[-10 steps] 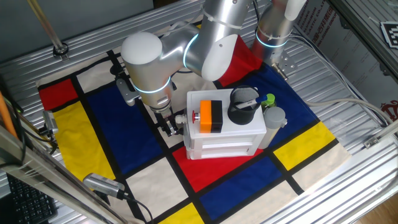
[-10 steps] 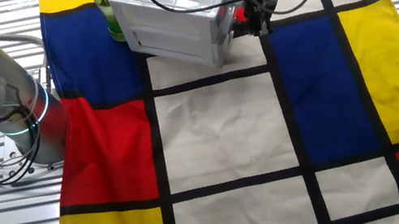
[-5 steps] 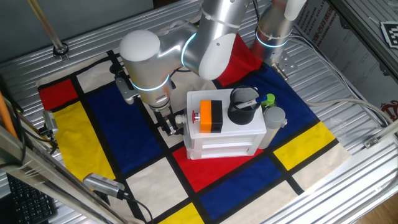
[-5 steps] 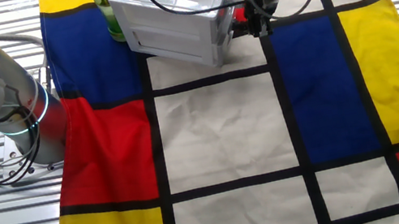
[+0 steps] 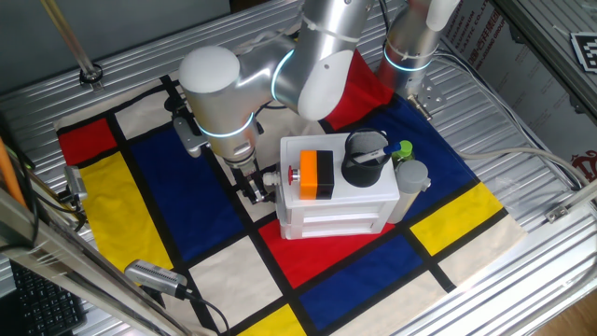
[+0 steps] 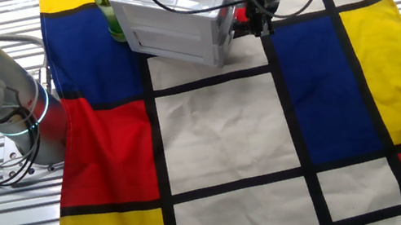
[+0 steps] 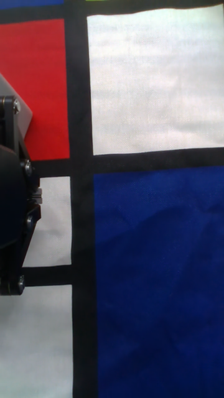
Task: Use the gripper to push and close the drawer
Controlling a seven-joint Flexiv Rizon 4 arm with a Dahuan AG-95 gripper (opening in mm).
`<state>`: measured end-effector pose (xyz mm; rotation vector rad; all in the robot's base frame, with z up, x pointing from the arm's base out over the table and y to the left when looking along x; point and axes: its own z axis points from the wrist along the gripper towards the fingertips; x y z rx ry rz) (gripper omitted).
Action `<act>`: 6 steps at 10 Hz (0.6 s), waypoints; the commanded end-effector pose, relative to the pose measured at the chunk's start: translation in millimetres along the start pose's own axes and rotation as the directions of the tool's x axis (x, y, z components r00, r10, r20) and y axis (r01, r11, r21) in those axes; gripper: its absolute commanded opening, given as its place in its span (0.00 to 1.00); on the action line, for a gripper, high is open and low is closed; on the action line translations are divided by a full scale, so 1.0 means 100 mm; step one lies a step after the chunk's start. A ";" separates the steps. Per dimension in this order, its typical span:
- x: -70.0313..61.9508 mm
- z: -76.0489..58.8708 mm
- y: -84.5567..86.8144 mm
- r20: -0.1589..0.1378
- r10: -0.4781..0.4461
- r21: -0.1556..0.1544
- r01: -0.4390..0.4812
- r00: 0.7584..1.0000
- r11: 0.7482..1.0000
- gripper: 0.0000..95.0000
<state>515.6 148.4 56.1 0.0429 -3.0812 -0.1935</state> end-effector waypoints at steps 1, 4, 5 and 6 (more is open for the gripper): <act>-0.01 0.00 0.01 -0.002 0.000 0.005 0.000 1.000 1.000 0.00; -0.02 -0.01 0.01 -0.001 0.001 0.004 -0.001 1.000 1.000 0.00; -0.02 -0.02 0.02 -0.002 0.000 0.003 0.000 1.000 1.000 0.00; -0.01 -0.02 0.03 -0.003 -0.002 0.002 0.002 1.000 1.000 0.00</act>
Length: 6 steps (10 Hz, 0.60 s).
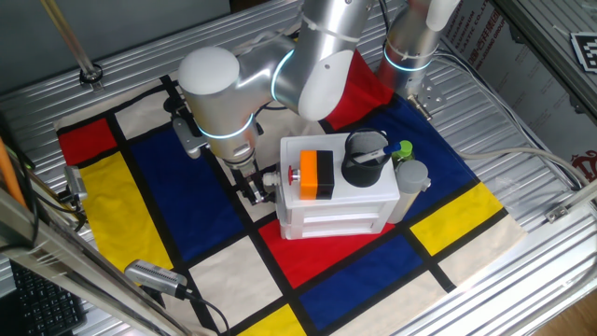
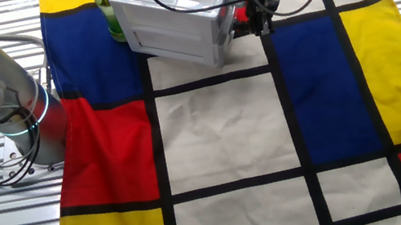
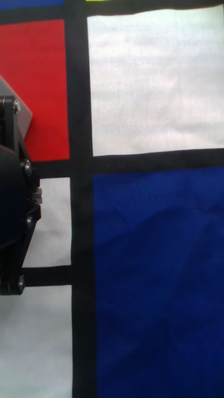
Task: Use the gripper to push and close the drawer
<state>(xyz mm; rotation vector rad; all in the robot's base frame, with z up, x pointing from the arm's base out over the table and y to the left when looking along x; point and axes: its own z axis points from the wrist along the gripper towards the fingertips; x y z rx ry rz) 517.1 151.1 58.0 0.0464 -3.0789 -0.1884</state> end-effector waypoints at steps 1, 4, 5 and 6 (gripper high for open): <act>0.00 0.00 0.01 0.000 -0.001 0.001 0.001 1.000 1.000 0.00; 0.01 0.00 0.03 0.003 0.002 0.002 -0.002 1.000 1.000 0.00; 0.01 0.00 0.03 0.003 0.003 0.000 -0.003 1.000 1.000 0.00; 0.01 0.00 0.03 0.003 0.004 -0.001 -0.004 1.000 1.000 0.00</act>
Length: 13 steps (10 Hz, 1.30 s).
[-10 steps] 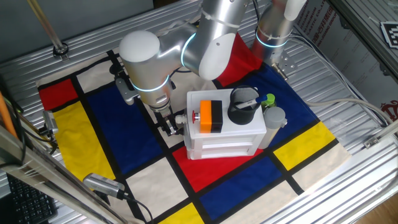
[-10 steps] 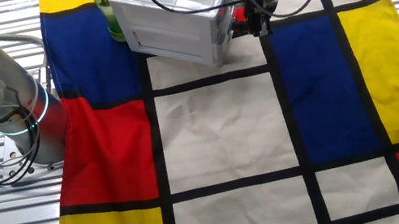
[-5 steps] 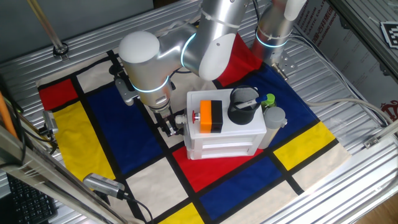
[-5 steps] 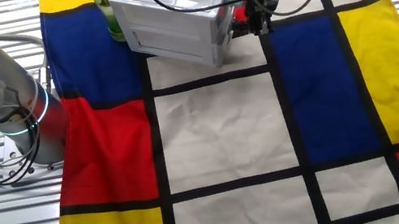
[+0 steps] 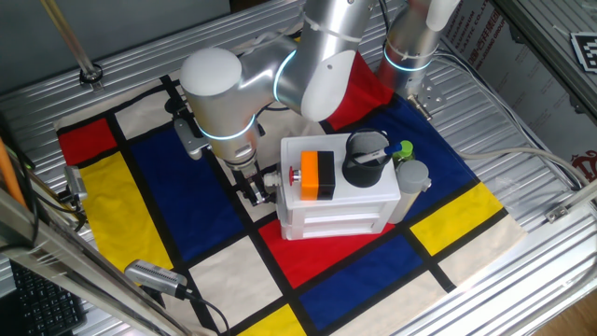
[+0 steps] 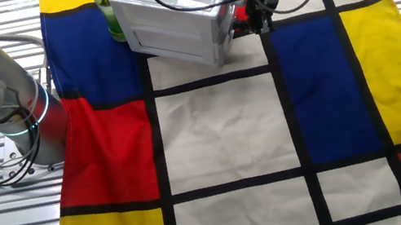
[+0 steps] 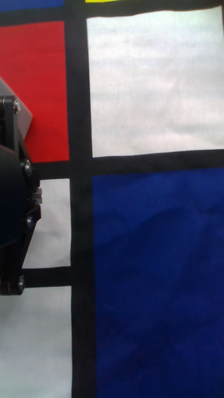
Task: Use the gripper to push and close the drawer
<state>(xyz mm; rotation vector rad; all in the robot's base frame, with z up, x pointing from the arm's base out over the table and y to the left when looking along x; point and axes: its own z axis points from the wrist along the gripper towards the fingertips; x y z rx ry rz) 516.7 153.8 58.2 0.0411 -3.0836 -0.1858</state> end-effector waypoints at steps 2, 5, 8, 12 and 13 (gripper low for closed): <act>0.00 0.00 0.00 -0.002 0.000 -0.002 0.000 1.000 1.000 0.00; 0.00 0.00 0.00 -0.002 -0.001 -0.003 0.001 1.000 1.000 0.00; -0.05 -0.03 0.04 -0.013 -0.005 -0.007 0.005 1.000 1.000 0.00; -0.06 -0.03 0.04 -0.025 -0.005 -0.021 0.004 1.000 1.000 0.00; -0.06 -0.03 0.04 -0.031 -0.005 -0.025 0.004 1.000 1.000 0.00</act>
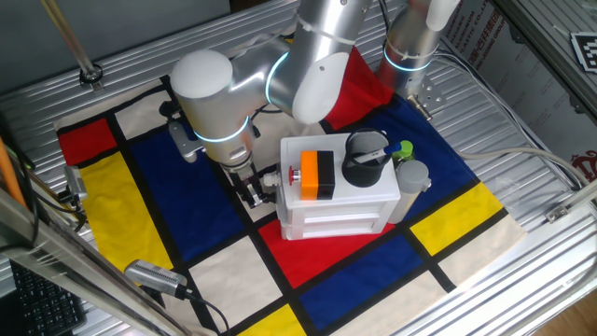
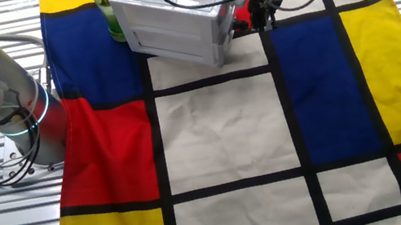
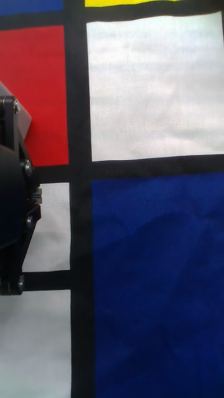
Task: Use the gripper to push and close the drawer
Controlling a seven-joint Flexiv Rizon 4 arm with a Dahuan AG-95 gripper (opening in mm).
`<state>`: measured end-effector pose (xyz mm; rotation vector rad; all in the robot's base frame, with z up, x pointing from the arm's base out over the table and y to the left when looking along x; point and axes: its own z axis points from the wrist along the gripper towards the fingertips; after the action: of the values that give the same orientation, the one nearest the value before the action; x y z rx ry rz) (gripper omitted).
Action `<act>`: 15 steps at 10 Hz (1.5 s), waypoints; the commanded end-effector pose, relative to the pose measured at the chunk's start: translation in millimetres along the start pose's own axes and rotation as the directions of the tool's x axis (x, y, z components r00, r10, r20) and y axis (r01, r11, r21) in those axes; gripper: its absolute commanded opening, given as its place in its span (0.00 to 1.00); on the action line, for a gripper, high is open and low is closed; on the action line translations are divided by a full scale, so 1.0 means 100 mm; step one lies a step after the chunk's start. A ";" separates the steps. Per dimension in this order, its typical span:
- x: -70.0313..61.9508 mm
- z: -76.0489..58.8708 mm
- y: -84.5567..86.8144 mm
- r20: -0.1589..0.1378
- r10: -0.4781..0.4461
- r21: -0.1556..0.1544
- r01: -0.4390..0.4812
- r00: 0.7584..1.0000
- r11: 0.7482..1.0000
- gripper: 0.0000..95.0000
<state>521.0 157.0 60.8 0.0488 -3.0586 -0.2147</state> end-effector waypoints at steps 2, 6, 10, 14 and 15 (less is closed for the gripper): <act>-0.01 0.00 0.01 -0.027 -0.002 -0.014 0.002 1.000 1.000 0.00; -0.01 0.00 0.01 -0.060 -0.004 -0.037 0.001 0.998 0.999 0.00; -0.01 0.00 0.00 -0.074 0.004 -0.062 -0.009 0.997 0.998 0.00; 0.01 0.01 0.00 -0.081 0.014 -0.071 -0.019 0.997 0.997 0.00; 0.01 0.01 0.00 -0.082 0.019 -0.078 -0.025 0.996 0.997 0.00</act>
<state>519.6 156.9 59.6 0.0169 -2.9639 -0.3245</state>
